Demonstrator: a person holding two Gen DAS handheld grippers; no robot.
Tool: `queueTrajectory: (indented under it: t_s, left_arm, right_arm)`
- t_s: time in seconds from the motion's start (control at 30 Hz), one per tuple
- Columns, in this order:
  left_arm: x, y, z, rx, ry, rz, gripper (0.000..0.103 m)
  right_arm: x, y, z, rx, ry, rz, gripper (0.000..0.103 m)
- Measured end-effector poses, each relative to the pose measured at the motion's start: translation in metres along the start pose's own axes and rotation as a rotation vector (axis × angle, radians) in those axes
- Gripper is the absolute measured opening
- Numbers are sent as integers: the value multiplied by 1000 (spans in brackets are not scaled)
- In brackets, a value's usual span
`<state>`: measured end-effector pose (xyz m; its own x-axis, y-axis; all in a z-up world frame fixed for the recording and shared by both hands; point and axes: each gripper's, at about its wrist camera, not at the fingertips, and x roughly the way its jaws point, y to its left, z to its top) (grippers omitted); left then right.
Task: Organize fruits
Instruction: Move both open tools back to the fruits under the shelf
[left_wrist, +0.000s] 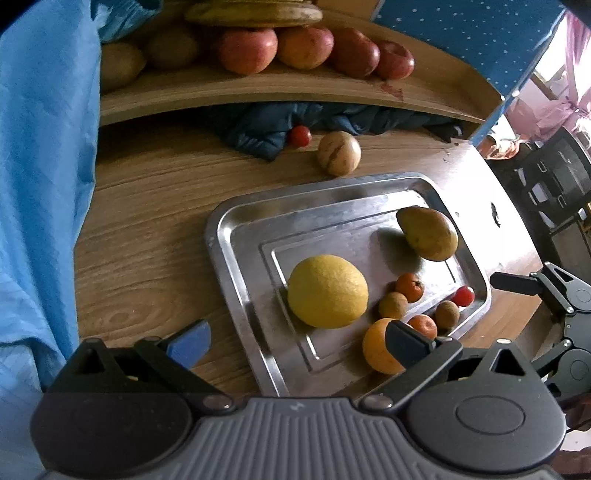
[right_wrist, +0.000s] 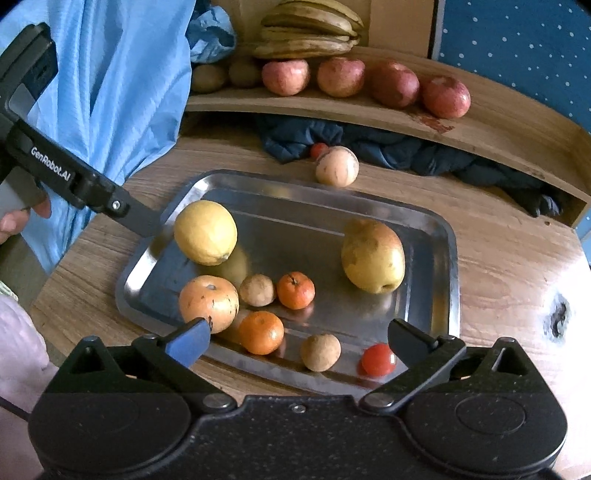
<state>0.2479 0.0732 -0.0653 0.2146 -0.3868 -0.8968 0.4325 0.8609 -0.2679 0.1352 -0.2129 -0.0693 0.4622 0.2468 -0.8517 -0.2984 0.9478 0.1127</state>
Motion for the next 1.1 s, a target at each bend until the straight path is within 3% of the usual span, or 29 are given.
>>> queueTrajectory:
  t_s: [1.1]
  left_arm:
    - [33,-27,66,-59,-72,46,103]
  right_arm:
    - [30,-52,58,-86,-35,47,102]
